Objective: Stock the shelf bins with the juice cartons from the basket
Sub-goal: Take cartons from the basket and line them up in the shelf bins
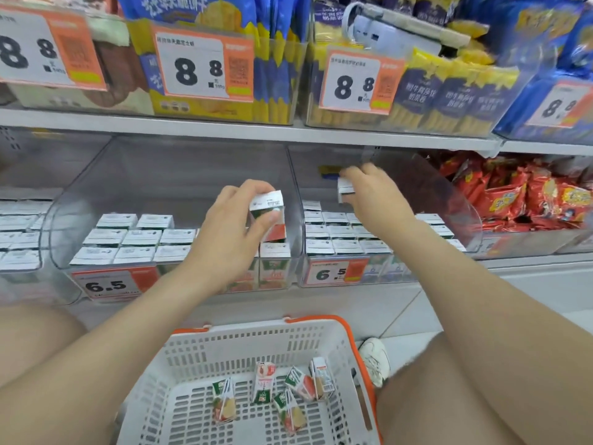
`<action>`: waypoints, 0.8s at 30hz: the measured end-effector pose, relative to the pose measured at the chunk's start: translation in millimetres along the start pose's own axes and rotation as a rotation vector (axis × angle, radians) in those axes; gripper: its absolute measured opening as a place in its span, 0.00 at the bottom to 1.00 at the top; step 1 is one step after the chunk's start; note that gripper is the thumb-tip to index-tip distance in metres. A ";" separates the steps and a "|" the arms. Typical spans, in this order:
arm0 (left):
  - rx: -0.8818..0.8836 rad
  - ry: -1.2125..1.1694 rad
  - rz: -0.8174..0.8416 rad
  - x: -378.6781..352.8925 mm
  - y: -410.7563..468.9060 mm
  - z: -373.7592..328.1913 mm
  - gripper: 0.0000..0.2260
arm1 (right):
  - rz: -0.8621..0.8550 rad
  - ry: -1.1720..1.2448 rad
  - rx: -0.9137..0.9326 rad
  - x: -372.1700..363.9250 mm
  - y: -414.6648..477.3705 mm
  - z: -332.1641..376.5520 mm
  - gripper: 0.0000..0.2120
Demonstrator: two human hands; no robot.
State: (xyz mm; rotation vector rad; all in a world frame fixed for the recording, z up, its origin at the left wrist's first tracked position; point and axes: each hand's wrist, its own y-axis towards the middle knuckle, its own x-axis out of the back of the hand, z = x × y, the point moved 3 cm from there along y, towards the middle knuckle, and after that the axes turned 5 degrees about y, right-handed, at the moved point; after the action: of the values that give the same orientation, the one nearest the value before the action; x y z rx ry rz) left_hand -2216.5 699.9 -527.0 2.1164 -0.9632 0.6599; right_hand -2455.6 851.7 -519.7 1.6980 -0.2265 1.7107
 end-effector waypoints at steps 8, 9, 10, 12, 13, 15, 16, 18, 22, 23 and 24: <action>0.011 0.024 0.122 -0.4 5.3 -0.1 0.20 | 0.389 0.119 -0.115 -31.7 13.0 2.1 0.19; 0.033 -0.006 0.117 -0.5 4.7 -0.1 0.19 | 0.399 0.143 -0.143 -28.9 11.6 2.8 0.20; 0.061 -0.038 0.101 -0.6 4.2 0.7 0.17 | 0.401 0.166 -0.166 -25.7 10.3 4.3 0.21; 0.117 -0.080 0.048 0.1 2.5 2.9 0.15 | 0.365 0.216 -0.204 -13.9 5.9 13.2 0.22; 0.136 -0.087 0.012 1.2 1.9 3.5 0.14 | 0.316 0.245 -0.201 -5.2 3.2 21.9 0.21; 0.172 -0.110 -0.060 6.2 0.3 2.9 0.14 | 0.153 0.373 -0.206 15.9 -5.1 46.3 0.16; 0.186 -0.129 -0.094 10.9 -1.1 0.9 0.14 | 0.072 0.471 -0.209 26.2 -11.2 60.3 0.13; 0.177 -0.147 -0.160 23.2 -6.2 -6.8 0.14 | 0.002 0.658 -0.188 42.9 -27.7 90.3 0.09; 0.049 -0.130 -0.218 44.9 -24.9 -19.8 0.14 | 0.141 0.874 -0.097 47.9 -60.3 145.8 0.16; -0.008 -0.091 -0.214 48.1 -28.8 -20.0 0.14 | 0.143 0.887 -0.092 45.4 -63.5 155.4 0.18; -0.069 -0.031 -0.208 51.1 -31.8 -19.3 0.14 | 0.134 0.906 -0.087 42.2 -64.6 162.9 0.17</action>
State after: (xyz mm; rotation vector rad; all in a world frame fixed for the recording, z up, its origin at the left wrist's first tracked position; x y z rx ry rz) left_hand -2164.0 707.9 -492.7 2.1345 -0.7576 0.4835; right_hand -2282.0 819.8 -482.8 0.7250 0.0144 2.3403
